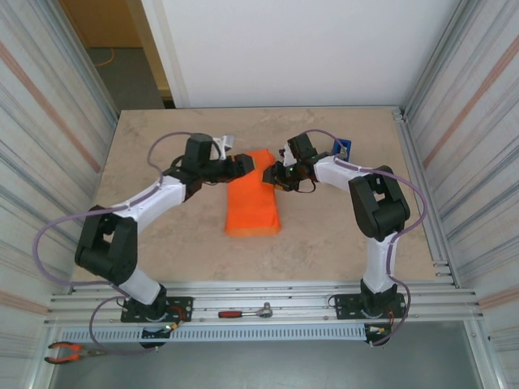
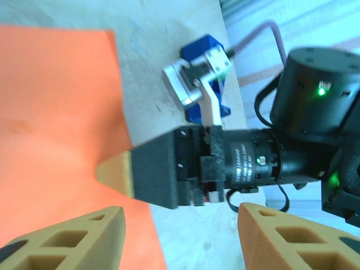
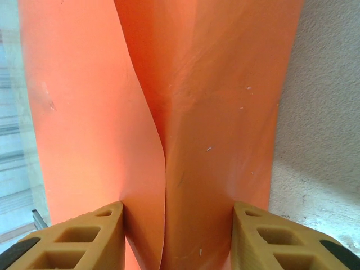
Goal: Wrap the gift box in paper
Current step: Second fold the wrapping paper around the gift box.
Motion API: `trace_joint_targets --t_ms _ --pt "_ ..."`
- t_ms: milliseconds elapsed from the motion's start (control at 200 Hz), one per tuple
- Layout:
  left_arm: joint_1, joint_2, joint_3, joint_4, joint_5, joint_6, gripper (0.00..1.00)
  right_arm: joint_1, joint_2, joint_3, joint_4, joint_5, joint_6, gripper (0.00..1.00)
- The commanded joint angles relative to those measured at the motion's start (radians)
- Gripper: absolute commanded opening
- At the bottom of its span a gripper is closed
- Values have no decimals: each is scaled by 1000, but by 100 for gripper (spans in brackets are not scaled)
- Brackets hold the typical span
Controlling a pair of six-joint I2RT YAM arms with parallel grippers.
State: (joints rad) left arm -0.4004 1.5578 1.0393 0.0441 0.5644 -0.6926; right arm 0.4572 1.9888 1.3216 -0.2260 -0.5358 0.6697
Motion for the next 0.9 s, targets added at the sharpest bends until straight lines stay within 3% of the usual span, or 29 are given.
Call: trace_joint_targets --t_ms 0,251,501,897 --pt "59 -29 -68 -78 -27 91 58 3 14 -35 -26 25 -4 38" --pt "93 45 -109 -106 -51 238 64 3 14 -51 -14 22 1 37" --pt "90 106 -120 -35 -5 265 68 5 16 -55 -15 23 1 37" --pt "36 164 -138 13 -40 277 71 9 15 -76 -1 27 8 36"
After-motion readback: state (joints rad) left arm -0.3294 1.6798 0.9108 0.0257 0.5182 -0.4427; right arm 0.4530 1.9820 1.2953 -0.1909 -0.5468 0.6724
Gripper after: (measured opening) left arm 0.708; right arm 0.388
